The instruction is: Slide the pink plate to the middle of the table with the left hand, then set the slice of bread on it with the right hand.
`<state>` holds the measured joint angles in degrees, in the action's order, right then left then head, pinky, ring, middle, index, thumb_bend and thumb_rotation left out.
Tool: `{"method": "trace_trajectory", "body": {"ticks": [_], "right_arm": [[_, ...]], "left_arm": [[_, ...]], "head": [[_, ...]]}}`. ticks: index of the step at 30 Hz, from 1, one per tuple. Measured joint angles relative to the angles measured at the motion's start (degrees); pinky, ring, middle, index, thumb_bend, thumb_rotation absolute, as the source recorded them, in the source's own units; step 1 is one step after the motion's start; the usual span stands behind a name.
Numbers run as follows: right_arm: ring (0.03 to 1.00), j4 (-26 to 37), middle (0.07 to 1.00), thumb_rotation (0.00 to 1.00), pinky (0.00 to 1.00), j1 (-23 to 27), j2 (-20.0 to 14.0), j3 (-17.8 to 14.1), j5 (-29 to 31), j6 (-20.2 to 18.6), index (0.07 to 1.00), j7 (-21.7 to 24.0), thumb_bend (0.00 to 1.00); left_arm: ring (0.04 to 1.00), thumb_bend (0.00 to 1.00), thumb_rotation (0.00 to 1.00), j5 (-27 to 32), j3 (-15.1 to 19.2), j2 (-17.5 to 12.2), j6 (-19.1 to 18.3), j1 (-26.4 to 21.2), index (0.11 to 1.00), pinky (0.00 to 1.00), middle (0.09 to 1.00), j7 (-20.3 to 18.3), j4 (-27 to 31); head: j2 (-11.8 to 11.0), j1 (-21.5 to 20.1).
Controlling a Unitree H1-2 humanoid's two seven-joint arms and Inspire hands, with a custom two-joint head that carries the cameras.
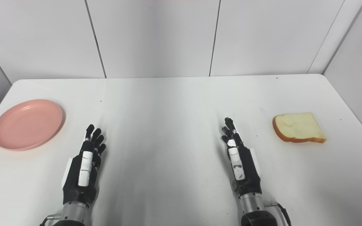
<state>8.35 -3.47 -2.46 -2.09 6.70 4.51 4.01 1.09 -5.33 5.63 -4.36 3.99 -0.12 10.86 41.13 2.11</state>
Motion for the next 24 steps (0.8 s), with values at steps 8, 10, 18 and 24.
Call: {"method": "trace_trajectory", "body": {"ticks": [8,10,18,24], "right_arm": [[0.979,0.03,0.986,0.98,0.99,0.02,-0.01,-0.11,0.47,-0.52,0.944,0.02,0.83],[0.979,0.07,0.985,0.98,1.0,0.05,0.04,-0.34,1.71,-0.86,0.945,0.0,0.83],[0.979,0.18,0.987,0.99,0.99,0.14,0.27,-1.02,4.52,-2.68,0.949,-0.25,0.81],[0.979,0.2,0.986,0.99,0.99,0.14,0.27,-1.01,4.5,-2.69,0.945,-0.26,0.82]], "left_arm": [[1.0,0.85,0.88,-0.62,-0.47,-0.66,1.57,-0.01,1.0,0.99,1.0,-0.33,-0.19],[1.0,0.85,0.88,-0.83,-0.5,-0.65,1.57,-0.01,1.0,0.99,1.0,-0.34,-0.21],[1.0,0.84,0.88,-1.07,-0.48,-0.65,1.57,-0.01,1.0,0.99,1.0,-0.45,-0.21],[1.0,0.85,0.89,-1.08,-0.49,-0.65,1.57,-0.01,1.0,1.0,1.0,-0.48,-0.2]], "head": [[0.09,0.18],[0.09,0.18],[0.09,0.09],[0.0,0.09]]}}
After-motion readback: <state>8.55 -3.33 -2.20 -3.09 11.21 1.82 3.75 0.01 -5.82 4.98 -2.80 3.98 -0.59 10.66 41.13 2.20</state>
